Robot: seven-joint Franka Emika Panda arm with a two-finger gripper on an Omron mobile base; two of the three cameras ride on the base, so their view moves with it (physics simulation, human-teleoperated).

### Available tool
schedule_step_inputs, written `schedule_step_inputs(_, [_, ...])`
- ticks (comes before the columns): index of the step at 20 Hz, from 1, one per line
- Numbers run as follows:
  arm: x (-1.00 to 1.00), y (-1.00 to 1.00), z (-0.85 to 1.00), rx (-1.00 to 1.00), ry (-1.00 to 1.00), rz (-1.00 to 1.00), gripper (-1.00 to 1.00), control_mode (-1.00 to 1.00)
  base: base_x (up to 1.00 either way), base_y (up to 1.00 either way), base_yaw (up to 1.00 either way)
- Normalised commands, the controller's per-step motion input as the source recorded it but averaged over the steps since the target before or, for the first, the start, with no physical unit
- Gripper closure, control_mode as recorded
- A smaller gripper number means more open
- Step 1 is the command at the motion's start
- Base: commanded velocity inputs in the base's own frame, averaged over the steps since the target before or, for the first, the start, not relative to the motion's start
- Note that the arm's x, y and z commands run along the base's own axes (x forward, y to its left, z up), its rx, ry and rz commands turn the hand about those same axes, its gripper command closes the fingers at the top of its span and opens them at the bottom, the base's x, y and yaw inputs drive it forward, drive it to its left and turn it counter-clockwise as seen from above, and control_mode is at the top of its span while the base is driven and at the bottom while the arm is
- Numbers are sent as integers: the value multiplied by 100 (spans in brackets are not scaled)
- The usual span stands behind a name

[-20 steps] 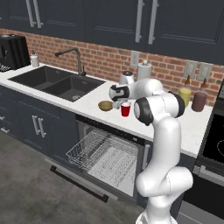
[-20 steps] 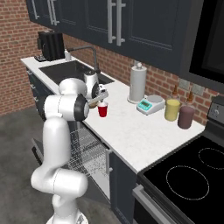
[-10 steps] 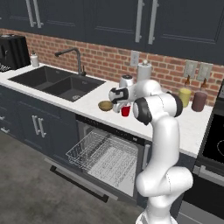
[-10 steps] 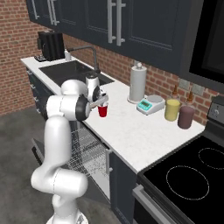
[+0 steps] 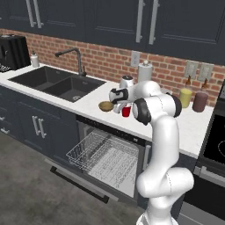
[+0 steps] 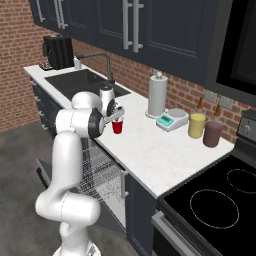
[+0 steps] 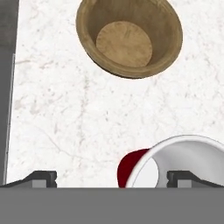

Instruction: Pick up the cup and bowl from the counter, place them in the dishwasher, and close the dishwasher door.

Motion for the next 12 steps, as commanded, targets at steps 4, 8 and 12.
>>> schedule_step_inputs(4, [0,0,-8,0,2,3,-100,-100,0,0,0])
schedule_step_inputs(8, [0,0,-14,0,5,2,100,-100,0,0,0])
schedule_step_inputs(12, [0,0,-8,0,2,2,100,-100,0,0,0])
